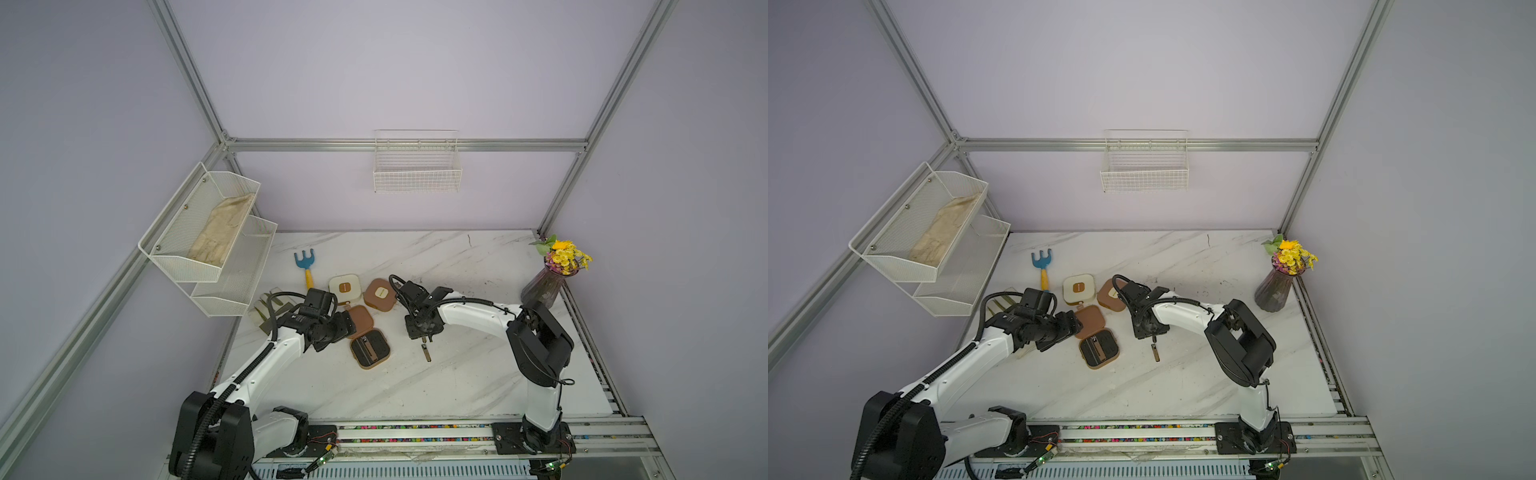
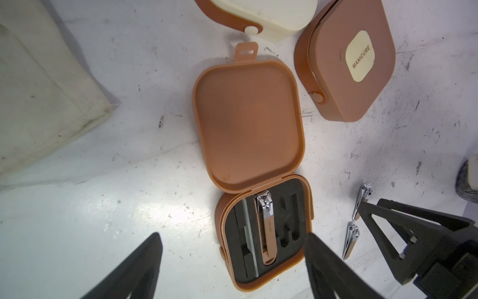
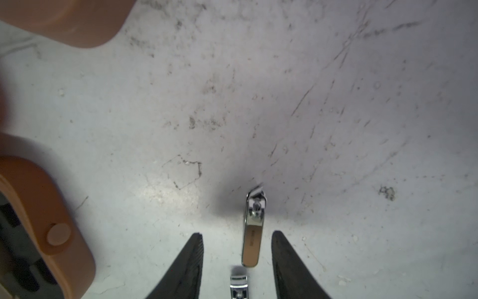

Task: Organize nail clipper sets
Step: Pick up the nail clipper from the center of the board.

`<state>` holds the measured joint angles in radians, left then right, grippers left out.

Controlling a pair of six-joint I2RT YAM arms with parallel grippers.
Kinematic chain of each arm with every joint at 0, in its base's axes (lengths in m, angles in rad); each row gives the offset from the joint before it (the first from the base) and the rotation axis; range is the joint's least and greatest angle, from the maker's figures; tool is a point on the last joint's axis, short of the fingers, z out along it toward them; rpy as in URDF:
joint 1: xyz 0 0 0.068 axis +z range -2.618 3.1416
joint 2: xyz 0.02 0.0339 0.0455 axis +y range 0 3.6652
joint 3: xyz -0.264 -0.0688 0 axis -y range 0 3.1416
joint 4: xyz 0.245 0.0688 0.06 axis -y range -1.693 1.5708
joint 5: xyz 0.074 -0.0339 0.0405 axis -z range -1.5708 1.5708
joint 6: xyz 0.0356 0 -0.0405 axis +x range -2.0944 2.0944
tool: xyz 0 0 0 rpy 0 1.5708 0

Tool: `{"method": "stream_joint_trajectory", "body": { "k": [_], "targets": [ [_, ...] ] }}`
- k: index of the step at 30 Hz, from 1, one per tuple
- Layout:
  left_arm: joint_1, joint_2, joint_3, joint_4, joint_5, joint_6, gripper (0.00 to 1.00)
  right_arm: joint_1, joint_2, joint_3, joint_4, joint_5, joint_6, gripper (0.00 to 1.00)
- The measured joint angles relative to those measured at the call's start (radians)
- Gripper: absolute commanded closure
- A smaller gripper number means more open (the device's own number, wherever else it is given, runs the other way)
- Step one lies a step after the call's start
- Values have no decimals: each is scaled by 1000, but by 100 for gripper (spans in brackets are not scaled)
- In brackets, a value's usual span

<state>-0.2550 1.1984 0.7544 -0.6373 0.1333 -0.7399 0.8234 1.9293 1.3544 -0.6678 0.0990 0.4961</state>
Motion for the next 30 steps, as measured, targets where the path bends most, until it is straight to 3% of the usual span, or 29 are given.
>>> {"method": "stream_joint_trajectory", "body": {
  "k": [20,30],
  "targets": [
    [0,19,-4,48,17,4,16,-18,11,-37,0,-21,42,72],
    [0,23,-11,51,20,3,16,-18,7,-56,15,-26,45,75]
  ]
}}
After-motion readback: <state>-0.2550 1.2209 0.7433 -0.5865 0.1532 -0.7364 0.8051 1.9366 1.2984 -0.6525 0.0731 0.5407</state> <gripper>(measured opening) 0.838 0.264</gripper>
